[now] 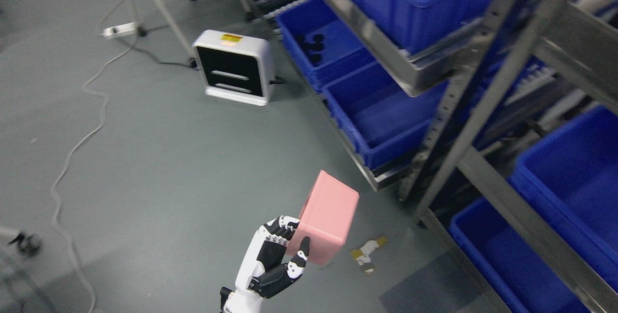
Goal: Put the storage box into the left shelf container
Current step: 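Lower the pink box into the blue bin on the rack shelf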
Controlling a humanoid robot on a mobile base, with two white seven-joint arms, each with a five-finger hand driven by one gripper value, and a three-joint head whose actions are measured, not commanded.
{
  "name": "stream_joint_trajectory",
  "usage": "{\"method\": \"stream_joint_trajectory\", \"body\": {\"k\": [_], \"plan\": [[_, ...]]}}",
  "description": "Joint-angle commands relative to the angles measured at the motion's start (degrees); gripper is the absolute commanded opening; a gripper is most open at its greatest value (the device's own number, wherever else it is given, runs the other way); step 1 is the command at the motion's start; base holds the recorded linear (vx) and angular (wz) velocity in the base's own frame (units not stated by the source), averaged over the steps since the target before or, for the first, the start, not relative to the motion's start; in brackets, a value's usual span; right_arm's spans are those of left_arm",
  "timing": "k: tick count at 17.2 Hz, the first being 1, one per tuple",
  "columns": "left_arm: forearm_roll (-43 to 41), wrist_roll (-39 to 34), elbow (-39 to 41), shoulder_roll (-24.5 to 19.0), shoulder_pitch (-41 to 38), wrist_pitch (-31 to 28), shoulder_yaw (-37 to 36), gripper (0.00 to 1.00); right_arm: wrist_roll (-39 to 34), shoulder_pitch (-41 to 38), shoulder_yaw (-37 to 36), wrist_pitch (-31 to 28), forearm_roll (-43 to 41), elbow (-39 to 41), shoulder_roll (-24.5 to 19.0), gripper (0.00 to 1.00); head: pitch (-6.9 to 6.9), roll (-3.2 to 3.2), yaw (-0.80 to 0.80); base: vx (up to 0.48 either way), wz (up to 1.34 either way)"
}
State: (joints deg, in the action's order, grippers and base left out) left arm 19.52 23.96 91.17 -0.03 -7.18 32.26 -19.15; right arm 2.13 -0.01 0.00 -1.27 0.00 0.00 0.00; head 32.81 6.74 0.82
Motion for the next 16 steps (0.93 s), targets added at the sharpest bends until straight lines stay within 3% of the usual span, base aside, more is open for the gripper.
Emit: {"method": "stream_joint_trajectory", "body": {"k": [1,4,7,13,16], "plan": [[-0.9,3.4,-0.1,-2.2,-2.9,1.2,-5.0,0.08,0.3,-0.5,-0.3,0.0,0.1,1.0,1.0,1.0,0.0,0.0,0.0,0.207,-1.31],[-0.9,3.5,-0.1,-1.8,-2.1,1.8,-2.0,0.08,0.3,-0.5,-0.3,0.0,0.1,1.0,1.0,1.0,0.0,0.0,0.0,0.201,-1.25],[-0.9,3.5,-0.5,-2.0,3.6,0.8,1.9,0.08,0.3,-0.5,-0.3,0.0,0.1,1.0,1.0,1.0,0.0,0.0,0.0,0.176,-1.1],[-5.0,3.5,-10.0,-7.3,23.4,-11.0,6.5,0.08,0.3,-0.5,-0.3,0.0,0.1,1.0,1.0,1.0,0.0,0.0,0.0,0.138,-0.81],[-10.4,3.9,-17.5,-7.9,31.6,-13.5,6.5,0.08,0.3,-0.5,-0.3,0.0,0.1,1.0,1.0,1.0,0.0,0.0,0.0,0.088,-0.52]]}}
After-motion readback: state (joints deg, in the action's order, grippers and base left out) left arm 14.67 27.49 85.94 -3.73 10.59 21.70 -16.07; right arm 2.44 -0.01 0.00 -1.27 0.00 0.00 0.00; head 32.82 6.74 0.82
